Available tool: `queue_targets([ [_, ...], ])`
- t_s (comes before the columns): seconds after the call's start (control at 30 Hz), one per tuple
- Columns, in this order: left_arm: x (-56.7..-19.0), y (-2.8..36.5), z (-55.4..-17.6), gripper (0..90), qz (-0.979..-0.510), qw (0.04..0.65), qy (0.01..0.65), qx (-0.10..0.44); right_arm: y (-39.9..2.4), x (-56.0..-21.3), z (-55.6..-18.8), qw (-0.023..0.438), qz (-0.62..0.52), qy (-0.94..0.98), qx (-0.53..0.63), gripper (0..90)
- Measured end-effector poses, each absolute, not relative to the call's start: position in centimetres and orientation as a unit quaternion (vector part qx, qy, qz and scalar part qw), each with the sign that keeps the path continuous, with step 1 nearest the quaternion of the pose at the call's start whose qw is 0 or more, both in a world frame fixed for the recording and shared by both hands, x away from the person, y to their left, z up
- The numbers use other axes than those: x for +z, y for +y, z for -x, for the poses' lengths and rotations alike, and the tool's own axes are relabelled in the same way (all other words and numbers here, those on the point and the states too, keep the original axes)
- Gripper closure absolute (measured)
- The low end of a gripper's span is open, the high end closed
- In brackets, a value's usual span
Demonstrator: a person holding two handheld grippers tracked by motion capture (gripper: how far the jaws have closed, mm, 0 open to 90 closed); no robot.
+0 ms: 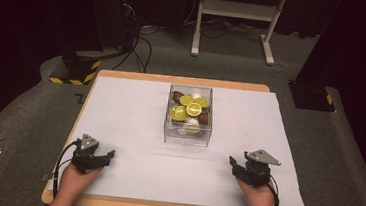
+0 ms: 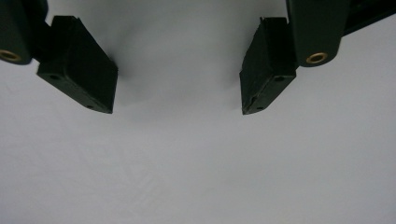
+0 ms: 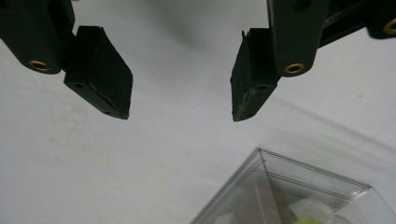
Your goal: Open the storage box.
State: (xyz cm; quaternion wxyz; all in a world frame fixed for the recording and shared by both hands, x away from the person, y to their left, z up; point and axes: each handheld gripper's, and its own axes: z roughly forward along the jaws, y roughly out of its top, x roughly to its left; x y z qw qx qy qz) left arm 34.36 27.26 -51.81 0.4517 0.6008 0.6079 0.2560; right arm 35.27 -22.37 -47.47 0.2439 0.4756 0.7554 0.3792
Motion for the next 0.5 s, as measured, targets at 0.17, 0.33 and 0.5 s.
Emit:
queue_targets([
  [0.17,-51.8,27.3,-34.3,27.9,-0.605,0.450,0.606,0.254,-21.2,-47.6,-34.9,0.242,-0.461,0.765,0.380,39.4],
  [0.33,-51.8,27.3,-34.3,27.9,-0.605,0.450,0.606,0.254,-20.6,-47.8,-34.9,0.238,-0.457,0.770,0.377,40.6],
  [0.5,-51.8,27.2,-34.3,27.9,-0.601,0.452,0.608,0.254,-20.1,-47.4,-34.7,0.238,-0.447,0.769,0.390,41.6],
])
